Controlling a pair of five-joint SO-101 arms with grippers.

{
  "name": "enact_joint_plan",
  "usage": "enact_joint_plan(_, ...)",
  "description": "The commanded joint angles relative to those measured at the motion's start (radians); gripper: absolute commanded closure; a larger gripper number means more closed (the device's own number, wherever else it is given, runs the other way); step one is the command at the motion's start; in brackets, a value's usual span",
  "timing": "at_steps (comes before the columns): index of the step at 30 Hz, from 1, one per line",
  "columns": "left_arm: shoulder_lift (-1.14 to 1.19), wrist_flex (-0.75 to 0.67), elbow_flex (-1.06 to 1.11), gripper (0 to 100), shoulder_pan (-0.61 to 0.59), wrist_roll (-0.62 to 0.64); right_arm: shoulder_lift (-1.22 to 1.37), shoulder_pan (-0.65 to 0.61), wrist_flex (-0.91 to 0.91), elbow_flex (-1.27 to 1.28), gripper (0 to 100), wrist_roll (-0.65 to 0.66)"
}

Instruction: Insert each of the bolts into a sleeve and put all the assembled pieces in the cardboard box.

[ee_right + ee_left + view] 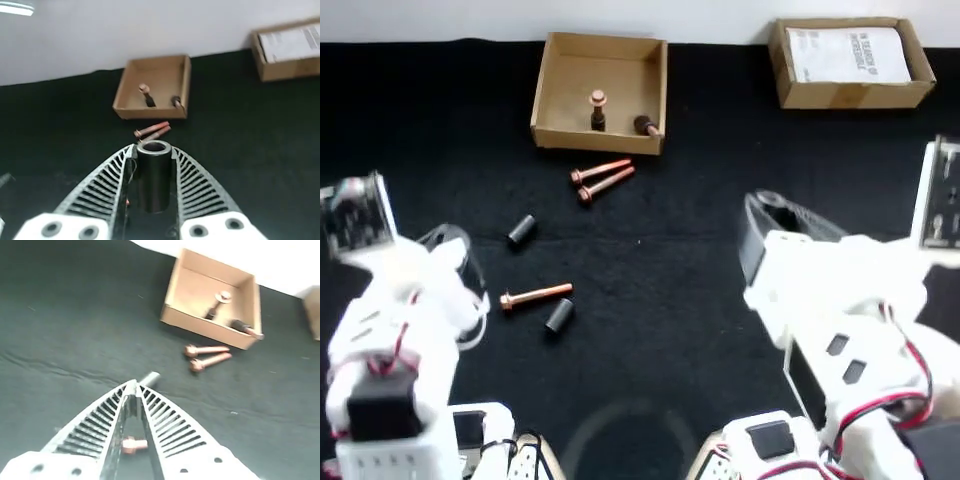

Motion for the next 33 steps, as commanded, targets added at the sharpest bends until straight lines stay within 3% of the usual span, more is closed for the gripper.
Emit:
enact_joint_plan(1, 0.200, -0.002, -0.165, 99, 0.104, 0.115, -0.105, 0.061, -0.021, 0.159, 99.2, 0.009)
enact_joint_plan(8, 0.636, -0.008, -0.392, 99, 0.268, 0.350, -0.288, 0.124, -0.148, 0.467, 99.2, 0.009)
enact_joint_plan(14, 1.041, -0.002, -0.627, 99, 0.283, 0.545, -0.364, 0.125, -0.223, 0.657, 99.2, 0.009)
enact_joint_plan(23, 1.572, 0.006, -0.970, 99, 0.286, 0.664, -0.364, 0.125, -0.228, 0.751, 99.2, 0.009)
enact_joint_plan(33, 2.009, 0.137, -1.471, 99, 0.305, 0.738, -0.364, 0.125, -0.228, 0.783, 99.2, 0.009)
